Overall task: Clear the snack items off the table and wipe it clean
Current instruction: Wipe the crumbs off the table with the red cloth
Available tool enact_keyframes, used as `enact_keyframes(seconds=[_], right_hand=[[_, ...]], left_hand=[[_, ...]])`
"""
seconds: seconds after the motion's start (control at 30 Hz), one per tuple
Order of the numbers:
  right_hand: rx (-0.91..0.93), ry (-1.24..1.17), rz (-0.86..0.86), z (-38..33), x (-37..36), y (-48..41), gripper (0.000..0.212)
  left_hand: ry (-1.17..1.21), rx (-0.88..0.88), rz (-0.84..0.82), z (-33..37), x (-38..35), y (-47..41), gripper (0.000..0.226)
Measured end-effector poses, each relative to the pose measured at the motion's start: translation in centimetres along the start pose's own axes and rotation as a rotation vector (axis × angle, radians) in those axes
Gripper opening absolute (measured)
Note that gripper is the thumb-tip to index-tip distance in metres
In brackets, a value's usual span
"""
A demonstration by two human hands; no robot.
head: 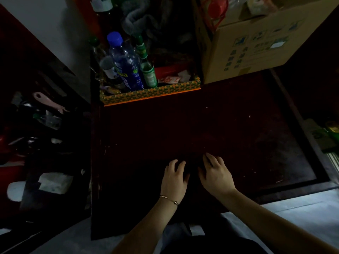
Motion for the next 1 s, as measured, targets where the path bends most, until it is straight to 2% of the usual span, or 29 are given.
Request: enact_keyframes(seconds=[0.1, 0.27, 0.63, 0.8, 0.9, 1.0], right_hand=[[-0.002, 0.057, -0.078, 0.7, -1.0, -0.2, 0.053], [-0.044, 0.181, -0.056, 2.0, 0.1, -1.8, 0.052], [-0.097, -0.033, -0.071, 1.2, 0.3, -7.3, 0.059], [0.008, 0.003, -0.013, -0.7, 1.2, -7.6, 0.06], [-0.054, -0.144, -0.06, -0.4, 0.2, -7.5, 0.054], [-0.071, -0.249, -0.023, -0.8, 0.0, -7.3, 0.049]], left_hand=[[-0.005, -0.008, 0.025, 0.1, 0.1, -0.7, 0.046], [0.028, 0.011, -0.025, 0.4, 0.2, -2.4, 0.049], [0.135, 0.056, -0.024, 1.0, 1.5, -7.5, 0.049], [0.153, 0.055, -0.102, 0.7, 0.9, -7.5, 0.056], [0.191, 0.092, -0.062, 0.6, 1.3, -7.4, 0.058], [0.282, 0.181, -0.061, 0.1, 1.3, -7.0, 0.058]])
Point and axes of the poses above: each hand's wrist, its own y-axis away from the middle knuckle, its own x-axis out of the back of the hand, z = x × y, the point moved 10 cm from there along -y, towards the middle knuckle, and after that the axes turned 12 degrees about -y, right-handed, at the moved point
